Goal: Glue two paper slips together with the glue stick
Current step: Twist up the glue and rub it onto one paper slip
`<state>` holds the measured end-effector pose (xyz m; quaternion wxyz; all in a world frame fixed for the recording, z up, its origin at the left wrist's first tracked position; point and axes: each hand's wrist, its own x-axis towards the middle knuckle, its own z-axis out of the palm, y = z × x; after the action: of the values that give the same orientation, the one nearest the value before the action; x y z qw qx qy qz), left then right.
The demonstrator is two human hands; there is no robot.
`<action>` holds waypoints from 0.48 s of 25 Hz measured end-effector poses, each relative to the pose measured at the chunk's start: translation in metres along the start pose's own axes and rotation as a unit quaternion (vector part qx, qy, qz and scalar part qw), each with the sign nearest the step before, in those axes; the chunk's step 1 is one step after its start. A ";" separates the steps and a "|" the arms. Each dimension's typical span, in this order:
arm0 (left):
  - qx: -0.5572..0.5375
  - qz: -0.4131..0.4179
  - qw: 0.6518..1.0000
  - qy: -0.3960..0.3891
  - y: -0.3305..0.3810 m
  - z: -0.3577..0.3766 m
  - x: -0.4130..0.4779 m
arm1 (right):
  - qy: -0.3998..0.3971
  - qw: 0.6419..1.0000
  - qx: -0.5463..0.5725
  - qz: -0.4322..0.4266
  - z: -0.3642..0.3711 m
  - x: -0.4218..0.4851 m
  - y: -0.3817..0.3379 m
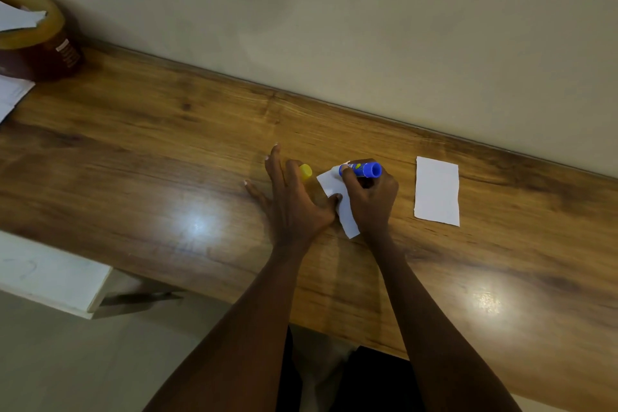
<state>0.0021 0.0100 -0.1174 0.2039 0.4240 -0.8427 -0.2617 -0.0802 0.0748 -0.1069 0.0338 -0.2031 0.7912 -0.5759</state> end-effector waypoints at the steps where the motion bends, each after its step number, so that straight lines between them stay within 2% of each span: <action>1: 0.002 0.000 1.000 -0.001 0.000 0.000 0.000 | 0.024 1.000 -0.005 0.003 0.001 0.000 0.000; 5: 0.007 -0.003 1.000 0.003 0.000 0.001 0.000 | 0.090 0.995 -0.003 0.035 0.003 0.000 0.001; 8: 0.009 0.000 1.000 0.002 -0.001 0.001 0.001 | 0.095 0.995 0.002 0.042 0.004 0.001 -0.001; 12: 0.013 -0.003 1.000 -0.001 0.000 0.001 0.001 | 0.125 0.986 0.085 0.066 -0.004 0.003 -0.012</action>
<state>0.0014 0.0089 -0.1179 0.1968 0.4285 -0.8451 -0.2521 -0.0810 0.0746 -0.0942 -0.0104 -0.0736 0.7493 -0.6581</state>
